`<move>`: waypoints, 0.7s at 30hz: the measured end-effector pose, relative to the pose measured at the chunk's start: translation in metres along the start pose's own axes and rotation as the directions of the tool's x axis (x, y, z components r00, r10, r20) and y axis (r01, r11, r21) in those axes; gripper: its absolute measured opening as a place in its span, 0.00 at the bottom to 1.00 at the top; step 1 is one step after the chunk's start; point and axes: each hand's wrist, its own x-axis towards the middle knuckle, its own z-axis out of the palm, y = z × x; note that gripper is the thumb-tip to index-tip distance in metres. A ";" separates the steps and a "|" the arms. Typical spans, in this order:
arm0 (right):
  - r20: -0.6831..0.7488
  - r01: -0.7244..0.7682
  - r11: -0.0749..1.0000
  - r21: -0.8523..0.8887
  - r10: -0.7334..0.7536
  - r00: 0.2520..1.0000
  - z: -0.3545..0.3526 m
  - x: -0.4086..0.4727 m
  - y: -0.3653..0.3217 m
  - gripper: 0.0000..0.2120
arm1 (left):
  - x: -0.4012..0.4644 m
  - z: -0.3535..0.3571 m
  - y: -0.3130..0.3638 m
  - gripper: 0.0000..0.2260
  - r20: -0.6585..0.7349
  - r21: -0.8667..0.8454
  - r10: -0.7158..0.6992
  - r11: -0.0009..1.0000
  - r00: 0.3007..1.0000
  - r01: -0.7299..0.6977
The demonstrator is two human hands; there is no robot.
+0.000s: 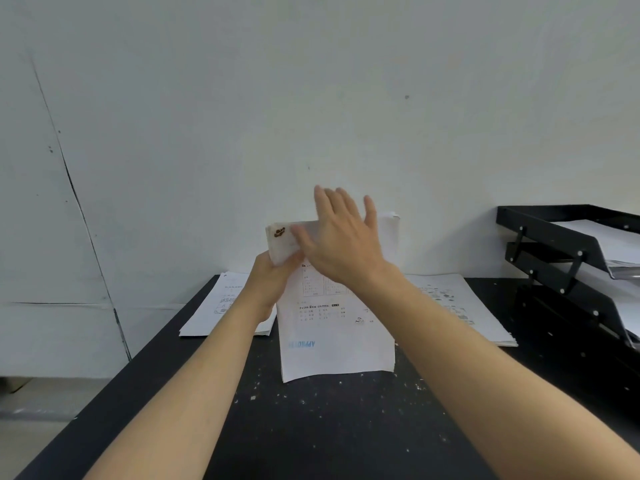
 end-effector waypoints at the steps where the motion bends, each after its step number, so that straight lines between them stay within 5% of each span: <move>1: 0.048 -0.005 1.000 -0.023 0.006 0.999 0.001 -0.002 0.008 0.33 | 0.001 0.000 -0.001 0.10 -0.004 -0.003 -0.001 1.000 1.000 0.001; 3: 0.118 0.007 0.999 -0.047 -0.002 0.993 0.001 -0.005 0.017 0.31 | 0.002 0.000 -0.002 0.12 -0.004 -0.004 -0.003 1.000 1.000 0.003; 7: -0.015 -0.044 0.998 -0.050 0.044 0.999 -0.003 -0.005 0.029 0.33 | 0.005 0.002 -0.004 0.10 -0.007 -0.072 -0.019 0.997 1.000 0.019; 11: 0.067 -0.076 0.993 -0.087 0.082 0.994 -0.001 -0.007 0.043 0.30 | 0.006 0.005 -0.006 0.08 -0.013 -0.086 -0.008 0.996 1.000 0.007; 15: -0.090 -0.152 0.988 -0.035 0.148 0.985 -0.007 -0.007 0.057 0.29 | 0.008 0.005 -0.007 0.06 -0.021 -0.091 -0.012 0.996 1.000 0.010; 17: -0.017 -0.172 0.985 -0.011 0.172 0.985 -0.004 -0.010 0.072 0.31 | 0.008 0.005 -0.006 0.06 -0.017 -0.085 -0.011 0.996 1.000 0.009; 21: -0.177 -0.124 0.859 0.496 0.240 0.955 0.013 -0.026 0.100 0.51 | 0.009 0.006 -0.007 0.06 -0.009 -0.096 -0.012 0.995 1.000 0.011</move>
